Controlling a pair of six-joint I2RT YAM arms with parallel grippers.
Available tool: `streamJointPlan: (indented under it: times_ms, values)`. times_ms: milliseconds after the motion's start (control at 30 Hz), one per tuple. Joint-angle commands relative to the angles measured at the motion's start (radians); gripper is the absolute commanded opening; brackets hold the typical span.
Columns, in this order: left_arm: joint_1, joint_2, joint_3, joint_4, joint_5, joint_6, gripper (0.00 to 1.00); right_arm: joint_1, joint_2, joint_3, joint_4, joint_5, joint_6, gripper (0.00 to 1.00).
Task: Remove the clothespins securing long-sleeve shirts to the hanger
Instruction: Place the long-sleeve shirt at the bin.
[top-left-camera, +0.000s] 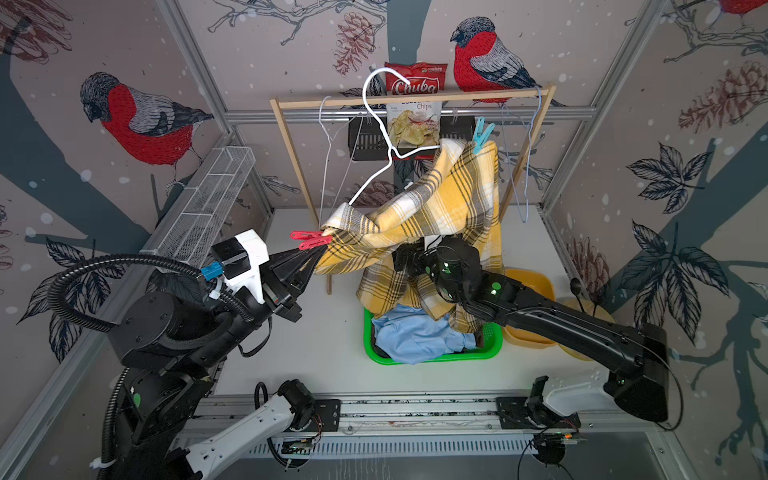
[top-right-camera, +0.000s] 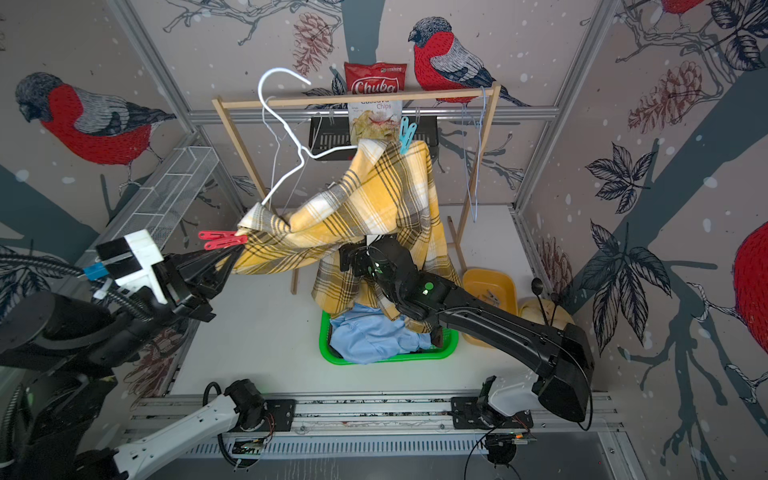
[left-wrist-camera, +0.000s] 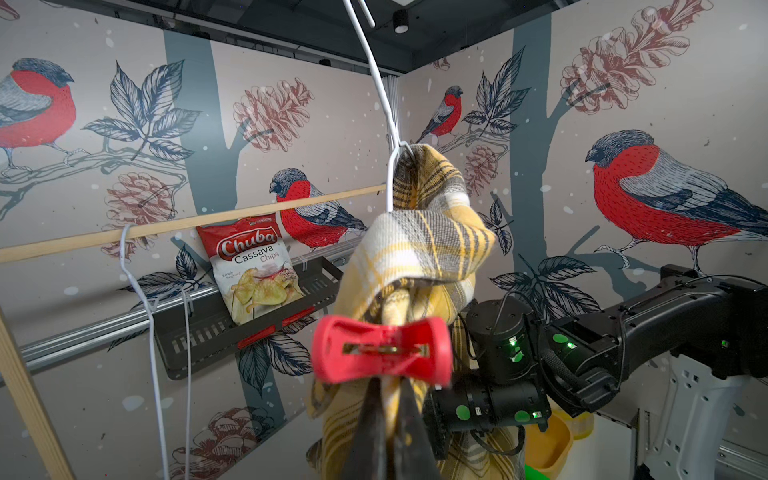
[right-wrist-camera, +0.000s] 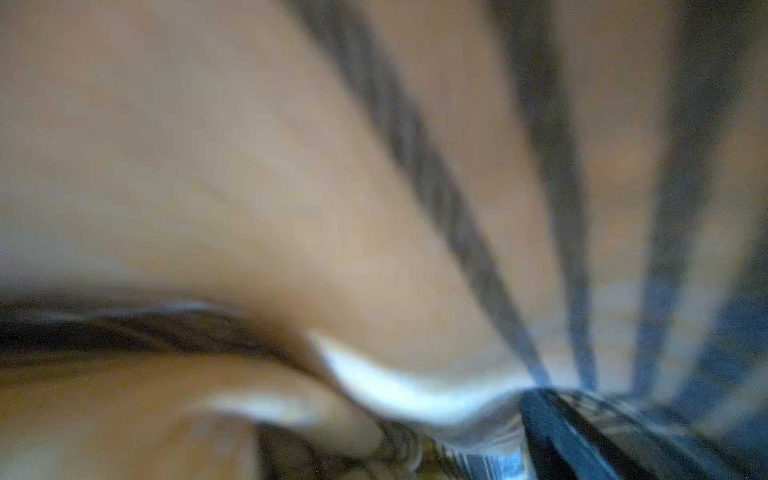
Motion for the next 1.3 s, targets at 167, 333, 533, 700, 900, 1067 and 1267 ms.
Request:
streamJointPlan:
  times_ms: [167,333,533,700,900,1067,1267]
  values:
    - [-0.001,0.005,-0.058,0.043,-0.046,-0.042,0.0,0.019,-0.095,-0.156,0.006,-0.254,0.112,1.0]
    - [-0.001,0.043,-0.058,0.062,-0.078,-0.046,0.0,0.051,-0.138,-0.195,-0.116,-0.377,0.143,1.0]
    - [-0.001,0.062,-0.066,0.065,-0.079,-0.043,0.0,0.066,-0.28,-0.338,-0.154,-0.462,0.212,1.0]
    - [-0.001,0.075,-0.058,0.044,-0.086,-0.035,0.0,0.065,-0.491,-0.405,-0.188,-0.378,0.255,1.0]
    - [-0.001,0.083,-0.073,0.033,-0.07,-0.033,0.0,-0.162,-0.649,-0.347,-0.342,-0.276,0.279,1.0]
    - [-0.001,0.087,-0.055,0.013,-0.055,-0.024,0.0,-0.494,-0.652,-0.339,-0.414,-0.319,0.3,1.0]
    - [-0.001,0.082,-0.048,0.0,-0.049,-0.018,0.0,-0.808,-0.609,-0.405,-0.389,-0.376,0.338,1.0]
